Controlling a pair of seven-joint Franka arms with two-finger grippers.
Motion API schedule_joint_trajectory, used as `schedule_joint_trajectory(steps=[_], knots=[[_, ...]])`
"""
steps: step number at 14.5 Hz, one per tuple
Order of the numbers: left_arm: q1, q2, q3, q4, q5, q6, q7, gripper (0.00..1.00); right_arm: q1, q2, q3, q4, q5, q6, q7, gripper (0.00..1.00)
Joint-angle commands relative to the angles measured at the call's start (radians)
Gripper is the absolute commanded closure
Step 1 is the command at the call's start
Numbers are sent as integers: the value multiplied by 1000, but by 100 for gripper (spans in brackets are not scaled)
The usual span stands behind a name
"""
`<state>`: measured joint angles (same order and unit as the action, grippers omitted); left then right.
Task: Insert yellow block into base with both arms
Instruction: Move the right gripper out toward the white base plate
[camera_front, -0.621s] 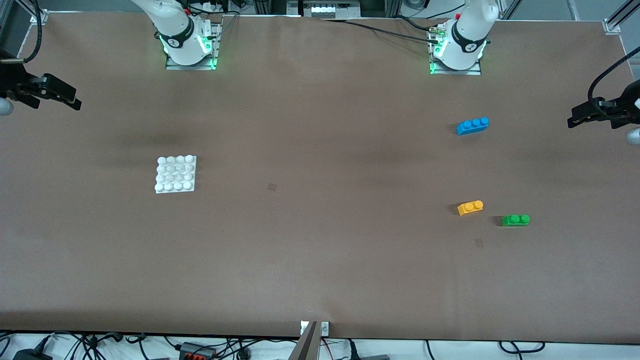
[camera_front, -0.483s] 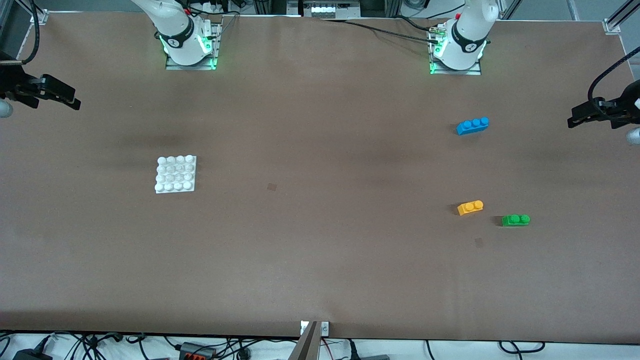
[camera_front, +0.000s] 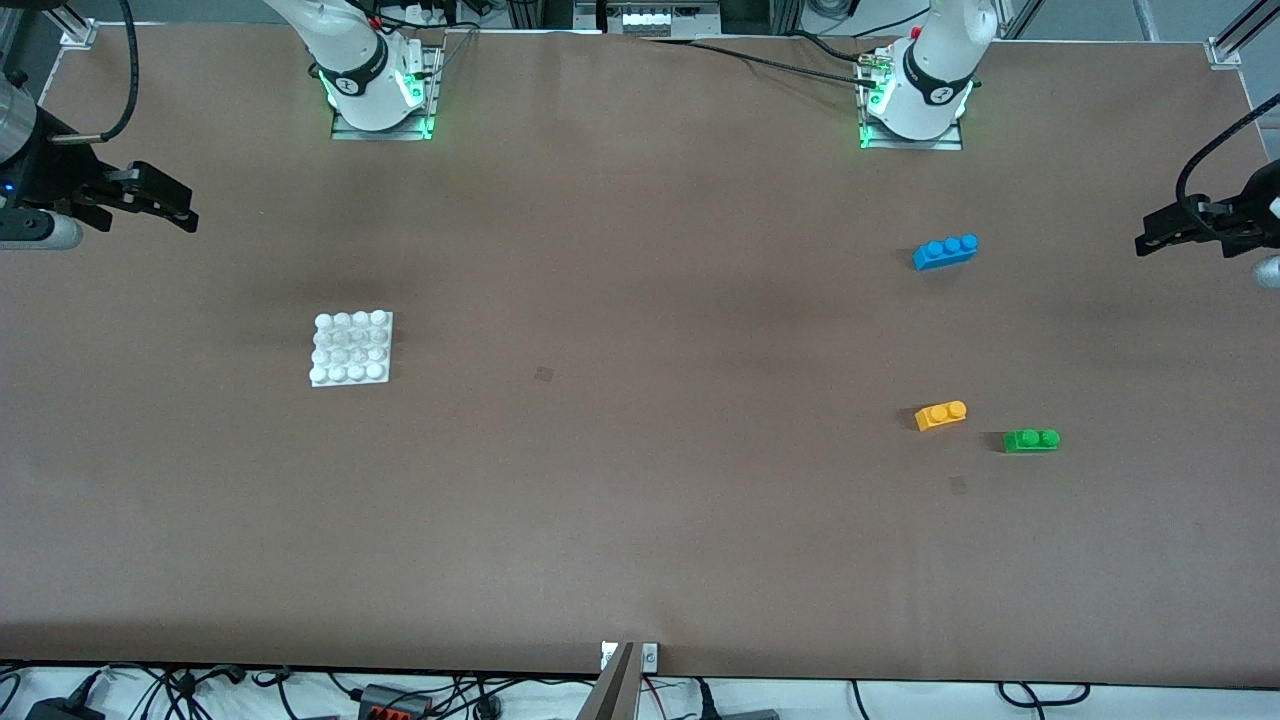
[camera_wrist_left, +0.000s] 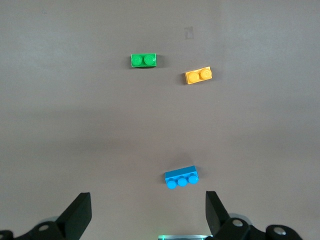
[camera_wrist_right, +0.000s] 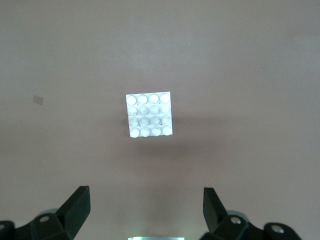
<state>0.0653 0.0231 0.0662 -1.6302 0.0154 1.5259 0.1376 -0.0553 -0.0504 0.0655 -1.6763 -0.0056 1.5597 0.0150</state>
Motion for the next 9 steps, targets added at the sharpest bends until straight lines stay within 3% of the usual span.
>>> schedule_joint_trajectory(steps=[1,9], knots=[[-1,-9,1,-8,23,-6,19,0,1,-5,-16,3,-8,0,0,0],[-1,-9,1,-8,23,-6,17,0,8,53,-16,24,-19,-38,-35,0]])
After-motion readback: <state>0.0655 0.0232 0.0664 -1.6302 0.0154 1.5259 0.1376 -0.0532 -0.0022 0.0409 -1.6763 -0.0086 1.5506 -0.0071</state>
